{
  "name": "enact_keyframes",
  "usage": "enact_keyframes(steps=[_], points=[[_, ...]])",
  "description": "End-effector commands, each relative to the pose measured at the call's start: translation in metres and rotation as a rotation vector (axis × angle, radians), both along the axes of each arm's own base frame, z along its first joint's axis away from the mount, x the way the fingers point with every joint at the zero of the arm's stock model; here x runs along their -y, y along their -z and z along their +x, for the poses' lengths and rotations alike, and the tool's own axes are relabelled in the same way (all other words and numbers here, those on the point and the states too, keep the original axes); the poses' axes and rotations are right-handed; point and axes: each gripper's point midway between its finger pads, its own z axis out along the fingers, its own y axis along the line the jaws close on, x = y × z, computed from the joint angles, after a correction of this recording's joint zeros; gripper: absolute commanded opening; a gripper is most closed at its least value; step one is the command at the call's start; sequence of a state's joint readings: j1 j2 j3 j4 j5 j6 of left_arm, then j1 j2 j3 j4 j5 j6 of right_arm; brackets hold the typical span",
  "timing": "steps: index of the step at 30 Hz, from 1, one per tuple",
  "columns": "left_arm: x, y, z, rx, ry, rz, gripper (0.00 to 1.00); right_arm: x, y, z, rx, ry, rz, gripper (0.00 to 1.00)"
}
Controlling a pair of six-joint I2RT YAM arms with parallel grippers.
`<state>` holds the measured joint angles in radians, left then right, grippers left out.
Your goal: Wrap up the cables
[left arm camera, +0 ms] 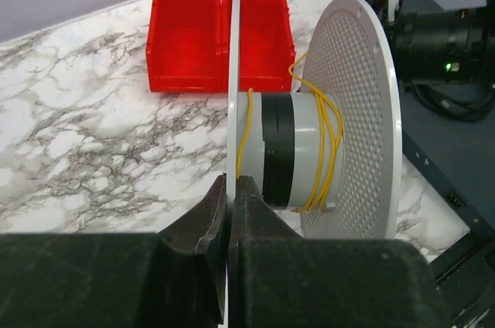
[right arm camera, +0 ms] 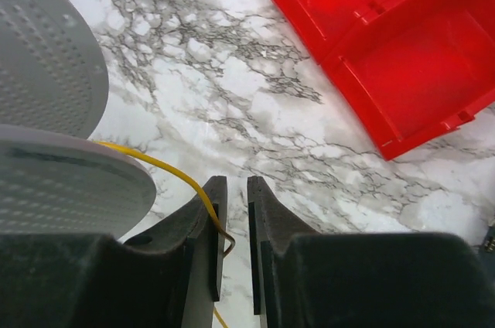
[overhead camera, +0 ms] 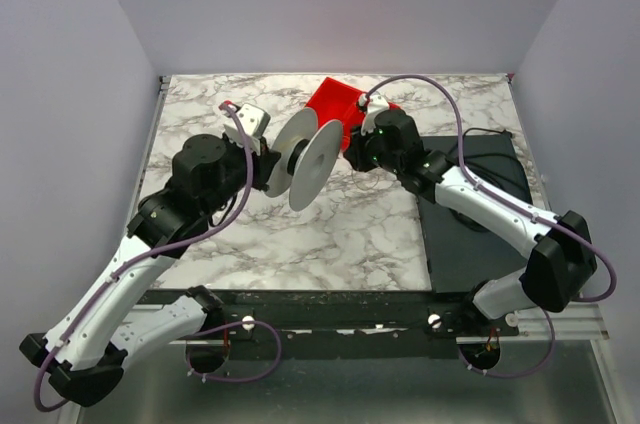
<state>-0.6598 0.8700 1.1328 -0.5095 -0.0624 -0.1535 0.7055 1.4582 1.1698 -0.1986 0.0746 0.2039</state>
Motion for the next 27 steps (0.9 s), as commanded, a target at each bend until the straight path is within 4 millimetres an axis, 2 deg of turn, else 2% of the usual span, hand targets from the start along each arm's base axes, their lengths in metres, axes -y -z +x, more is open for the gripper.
enact_keyframes(steps=[1,8,15,20,27], points=[[0.005,-0.053,-0.005,0.06,0.016,-0.154,0.0,-0.025,-0.012,-0.007,0.008,-0.115,0.142,0.25],[0.005,-0.074,-0.002,0.043,-0.03,-0.245,0.0,-0.053,-0.001,-0.018,-0.043,-0.228,0.258,0.25],[-0.007,-0.086,0.013,0.015,-0.172,-0.344,0.0,-0.07,0.01,-0.031,-0.107,-0.291,0.368,0.24],[-0.012,-0.091,0.023,0.004,-0.253,-0.405,0.0,-0.074,0.019,-0.038,-0.153,-0.294,0.428,0.24],[-0.024,-0.09,0.041,-0.006,-0.382,-0.403,0.0,-0.068,0.022,-0.041,-0.159,-0.256,0.439,0.24]])
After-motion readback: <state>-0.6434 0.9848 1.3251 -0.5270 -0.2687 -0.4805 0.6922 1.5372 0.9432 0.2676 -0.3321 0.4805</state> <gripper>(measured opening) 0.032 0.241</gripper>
